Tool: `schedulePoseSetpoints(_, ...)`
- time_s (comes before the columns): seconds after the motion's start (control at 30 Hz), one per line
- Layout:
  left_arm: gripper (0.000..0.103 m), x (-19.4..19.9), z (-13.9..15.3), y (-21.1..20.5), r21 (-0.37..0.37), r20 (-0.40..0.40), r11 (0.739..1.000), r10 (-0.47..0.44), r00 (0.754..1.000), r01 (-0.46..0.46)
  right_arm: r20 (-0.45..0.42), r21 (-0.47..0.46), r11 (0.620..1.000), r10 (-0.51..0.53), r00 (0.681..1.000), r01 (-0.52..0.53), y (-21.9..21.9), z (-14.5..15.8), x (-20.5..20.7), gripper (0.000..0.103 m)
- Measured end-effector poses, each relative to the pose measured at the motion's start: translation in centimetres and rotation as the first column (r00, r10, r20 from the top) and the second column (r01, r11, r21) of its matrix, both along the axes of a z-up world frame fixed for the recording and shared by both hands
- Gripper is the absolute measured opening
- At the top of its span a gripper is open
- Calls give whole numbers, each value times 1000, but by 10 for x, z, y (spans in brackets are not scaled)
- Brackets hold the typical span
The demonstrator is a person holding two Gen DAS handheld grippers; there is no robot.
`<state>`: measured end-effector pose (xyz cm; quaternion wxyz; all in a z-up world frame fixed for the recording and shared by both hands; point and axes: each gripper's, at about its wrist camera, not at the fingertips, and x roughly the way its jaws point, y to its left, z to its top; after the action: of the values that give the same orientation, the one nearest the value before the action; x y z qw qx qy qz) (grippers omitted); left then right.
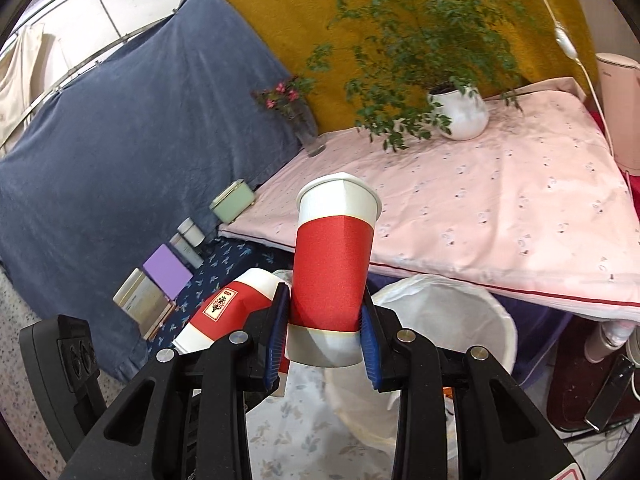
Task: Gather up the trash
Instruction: 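Carry both paper cups with both grippers over the bin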
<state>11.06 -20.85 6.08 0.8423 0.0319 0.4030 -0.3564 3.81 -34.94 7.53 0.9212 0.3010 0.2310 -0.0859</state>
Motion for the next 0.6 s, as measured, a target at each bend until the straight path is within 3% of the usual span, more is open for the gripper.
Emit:
schedulePoseSetpoints(0.23,4,-4,-10,-22,18,-9,1000,-19,1000,19,-8,5,999,-33,999,33,-22,-7,-13,32)
schedulePoseSetpoints(0.37,21,0,-14,-27,27,-23,1000,-4,1000,5,-12,9,999,-41,999,41,-29,-10,-16,32)
schedulePoseSetpoints(0.6,26,8,-17,-25,27,-34,999,25,999,-24,-19,16,999,-38,999,39,-31,-13,-9,32)
